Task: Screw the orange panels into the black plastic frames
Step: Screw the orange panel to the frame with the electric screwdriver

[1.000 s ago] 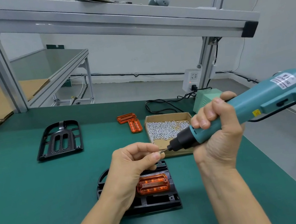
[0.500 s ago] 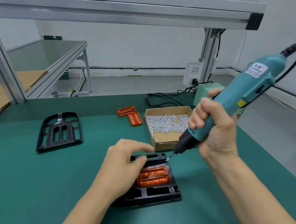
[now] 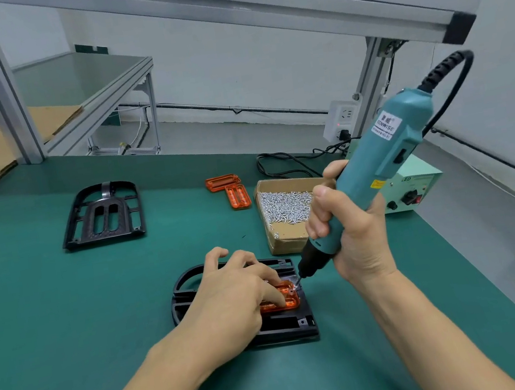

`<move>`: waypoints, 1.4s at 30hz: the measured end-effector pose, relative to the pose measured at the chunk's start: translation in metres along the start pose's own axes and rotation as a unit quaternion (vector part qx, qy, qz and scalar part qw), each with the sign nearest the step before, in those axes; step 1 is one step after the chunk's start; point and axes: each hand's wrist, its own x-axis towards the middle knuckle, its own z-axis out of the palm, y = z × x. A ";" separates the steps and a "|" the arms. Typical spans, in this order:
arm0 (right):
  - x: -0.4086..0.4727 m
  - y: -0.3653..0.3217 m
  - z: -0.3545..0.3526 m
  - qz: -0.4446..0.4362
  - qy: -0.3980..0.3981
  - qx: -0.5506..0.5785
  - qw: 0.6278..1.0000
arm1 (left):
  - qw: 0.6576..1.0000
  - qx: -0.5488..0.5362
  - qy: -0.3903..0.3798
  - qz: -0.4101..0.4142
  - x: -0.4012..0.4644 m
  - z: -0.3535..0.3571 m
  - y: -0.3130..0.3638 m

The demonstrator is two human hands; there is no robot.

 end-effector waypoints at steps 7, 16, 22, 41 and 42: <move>-0.001 0.004 0.001 0.018 0.000 0.002 1.000 | 1.000 -0.003 -0.008 -0.003 -0.001 -0.001 0.000; 0.009 0.006 0.010 0.042 -0.109 -0.026 0.993 | 1.000 -0.010 -0.015 -0.001 -0.001 0.000 0.000; 0.006 0.007 0.007 0.036 -0.144 -0.016 0.989 | 1.000 -0.022 -0.010 0.002 0.001 0.002 -0.002; 0.008 0.005 0.009 0.047 -0.162 -0.073 0.983 | 0.999 -0.041 -0.004 -0.005 0.001 0.006 -0.003; 0.009 0.004 0.008 0.051 -0.166 -0.072 0.982 | 0.999 -0.044 -0.004 -0.006 0.001 0.006 -0.003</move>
